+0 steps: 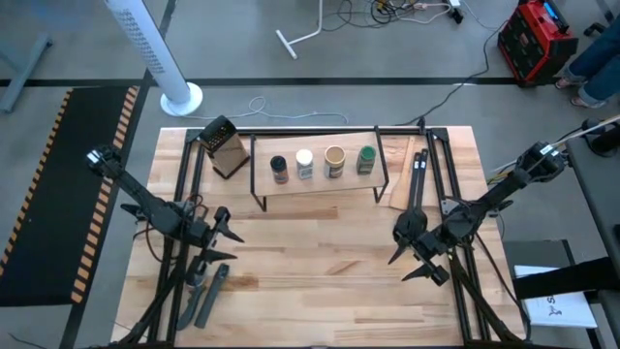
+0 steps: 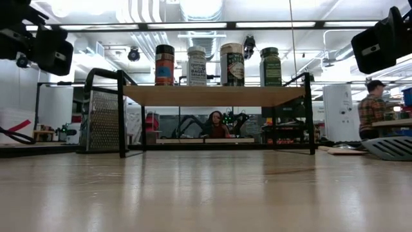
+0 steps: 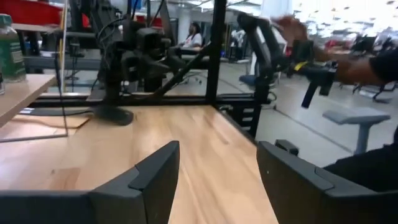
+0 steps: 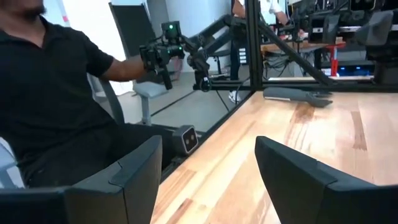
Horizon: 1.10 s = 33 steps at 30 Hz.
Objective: Shelf spices
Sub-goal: Return to Home Position
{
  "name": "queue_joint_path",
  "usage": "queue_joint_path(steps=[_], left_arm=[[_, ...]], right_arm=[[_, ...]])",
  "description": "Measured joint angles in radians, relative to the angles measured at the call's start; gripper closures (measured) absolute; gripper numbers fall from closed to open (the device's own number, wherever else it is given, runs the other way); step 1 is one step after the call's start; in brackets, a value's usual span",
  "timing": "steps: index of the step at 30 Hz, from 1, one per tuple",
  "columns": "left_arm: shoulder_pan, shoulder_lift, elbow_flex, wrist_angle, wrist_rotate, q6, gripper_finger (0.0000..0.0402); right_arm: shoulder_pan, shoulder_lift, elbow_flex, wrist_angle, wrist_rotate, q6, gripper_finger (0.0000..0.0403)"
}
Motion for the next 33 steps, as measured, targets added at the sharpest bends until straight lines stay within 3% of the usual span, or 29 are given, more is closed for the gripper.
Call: queue_joint_path(steps=[9, 15, 22, 30, 33], left_arm=[[0.001, 0.059, 0.0, -0.007, -0.005, 0.006, 0.0198], [0.001, 0.053, -0.002, -0.02, -0.005, 0.007, 0.0198], [0.001, -0.124, -0.002, -0.075, -0.005, 0.007, 0.0198], [0.001, -0.276, -0.002, -0.363, -0.005, 0.007, 0.0198], [0.003, -0.32, -0.002, -0.364, 0.002, 0.007, 0.0198]], right_arm=[[0.0, -0.008, 0.0, -0.005, 0.0, 0.0, 0.0171], [0.0, -0.085, -0.002, -0.038, 0.0, 0.0, 0.0181], [0.0, -0.323, -0.002, -0.207, 0.0, -0.001, 0.0185], [0.0, -0.62, -0.003, -0.333, 0.001, 0.0, 0.017], [0.0, -0.703, -0.003, -0.352, 0.001, 0.0, 0.0164]])
